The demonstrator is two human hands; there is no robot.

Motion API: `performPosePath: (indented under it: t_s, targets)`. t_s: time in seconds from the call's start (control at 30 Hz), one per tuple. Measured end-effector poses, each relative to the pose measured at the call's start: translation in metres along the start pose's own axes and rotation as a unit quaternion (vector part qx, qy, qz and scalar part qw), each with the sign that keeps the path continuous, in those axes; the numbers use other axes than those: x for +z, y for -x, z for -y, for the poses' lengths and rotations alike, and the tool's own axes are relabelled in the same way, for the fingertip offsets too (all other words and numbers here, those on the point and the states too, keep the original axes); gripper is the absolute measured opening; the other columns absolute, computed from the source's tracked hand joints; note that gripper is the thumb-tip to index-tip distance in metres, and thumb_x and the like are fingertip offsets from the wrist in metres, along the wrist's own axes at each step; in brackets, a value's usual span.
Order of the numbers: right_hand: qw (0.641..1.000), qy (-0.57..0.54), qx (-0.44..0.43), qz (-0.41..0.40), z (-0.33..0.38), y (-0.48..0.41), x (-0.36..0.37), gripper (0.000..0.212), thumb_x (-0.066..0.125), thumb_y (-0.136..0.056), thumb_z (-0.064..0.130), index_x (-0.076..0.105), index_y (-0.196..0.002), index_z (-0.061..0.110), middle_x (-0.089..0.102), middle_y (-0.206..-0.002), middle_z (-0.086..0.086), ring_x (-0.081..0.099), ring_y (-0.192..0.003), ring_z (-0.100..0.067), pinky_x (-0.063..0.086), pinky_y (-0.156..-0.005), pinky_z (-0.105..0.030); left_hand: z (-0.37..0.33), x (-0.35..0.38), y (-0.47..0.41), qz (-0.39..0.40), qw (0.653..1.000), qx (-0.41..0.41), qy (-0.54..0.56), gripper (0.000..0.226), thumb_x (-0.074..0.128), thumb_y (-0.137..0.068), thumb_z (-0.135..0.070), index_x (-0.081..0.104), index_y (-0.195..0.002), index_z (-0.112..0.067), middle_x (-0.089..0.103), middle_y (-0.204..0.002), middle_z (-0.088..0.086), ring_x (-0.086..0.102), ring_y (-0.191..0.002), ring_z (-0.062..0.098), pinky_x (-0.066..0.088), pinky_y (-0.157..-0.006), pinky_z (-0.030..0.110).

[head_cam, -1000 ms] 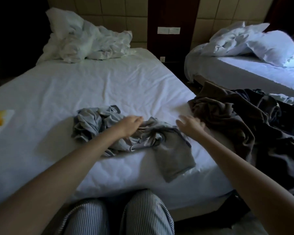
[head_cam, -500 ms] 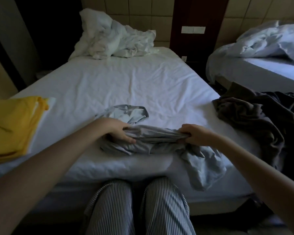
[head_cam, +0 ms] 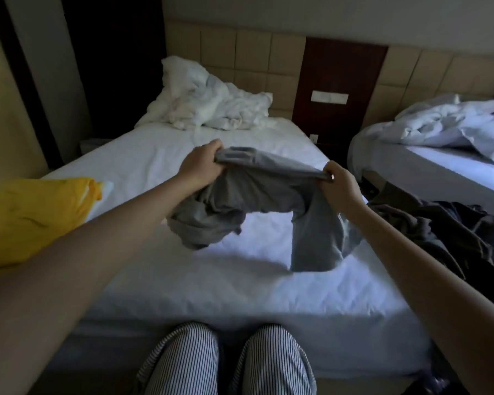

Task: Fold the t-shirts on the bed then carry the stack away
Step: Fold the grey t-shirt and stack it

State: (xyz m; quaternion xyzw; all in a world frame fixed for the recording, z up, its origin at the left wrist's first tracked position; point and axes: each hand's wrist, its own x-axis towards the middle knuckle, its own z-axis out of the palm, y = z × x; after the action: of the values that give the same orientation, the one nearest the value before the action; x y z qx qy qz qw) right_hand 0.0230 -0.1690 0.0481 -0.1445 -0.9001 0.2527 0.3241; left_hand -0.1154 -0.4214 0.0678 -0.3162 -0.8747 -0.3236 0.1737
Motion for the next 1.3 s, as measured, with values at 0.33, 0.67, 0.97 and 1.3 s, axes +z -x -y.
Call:
performPosePath:
  t_s: [0.33, 0.67, 0.97, 1.3]
  targets:
    - [0.964, 0.15, 0.116, 0.185, -0.035, 0.047, 0.06, 0.048, 0.056, -0.089, 0.029, 0.043, -0.134, 0.021, 0.04, -0.136, -0.013, 0.04, -0.125, -0.035, 0.031, -0.101, -0.04, 0.028, 0.054, 0.039, 0.253, 0.937, 0.057, -0.232, 0.028, 0.056, -0.086, -0.042, 0.061, -0.082, -0.015, 0.061, -0.09, 0.007, 0.056, -0.095, 0.028, 0.043, -0.084, 0.035]
    - [0.946, 0.225, 0.063, 0.224, -0.058, 0.075, 0.1, 0.039, 0.049, -0.092, 0.03, 0.05, -0.132, 0.03, 0.043, -0.132, -0.005, 0.034, -0.125, -0.028, 0.029, -0.097, -0.033, 0.057, 0.086, 0.063, 0.213, 0.976, -0.036, 0.031, 0.018, 0.051, -0.095, -0.016, 0.062, -0.104, -0.004, 0.065, -0.106, 0.011, 0.06, -0.106, 0.028, 0.045, -0.085, 0.031]
    - [0.938, -0.271, 0.192, -0.102, -0.015, 0.002, 0.031, 0.026, 0.031, -0.088, -0.007, 0.046, -0.08, 0.012, 0.043, -0.067, -0.002, 0.041, -0.065, -0.016, 0.034, -0.054, -0.019, 0.067, -0.011, -0.005, -0.166, 0.877, -0.312, 0.325, 0.022, 0.041, -0.1, -0.016, 0.06, -0.094, -0.007, 0.056, -0.079, 0.013, 0.047, -0.059, 0.019, 0.039, -0.056, 0.029]
    - [0.919, -0.318, 0.232, -0.03, 0.028, -0.033, 0.021, 0.029, 0.033, -0.101, 0.024, 0.044, -0.078, 0.011, 0.036, -0.064, -0.002, 0.037, -0.057, -0.013, 0.032, -0.057, -0.029, 0.007, 0.063, 0.069, 0.255, 0.958, 0.112, 0.06, 0.08, 0.052, -0.066, -0.079, 0.054, -0.126, -0.026, 0.057, -0.126, -0.008, 0.054, -0.113, 0.01, 0.043, -0.095, 0.029]
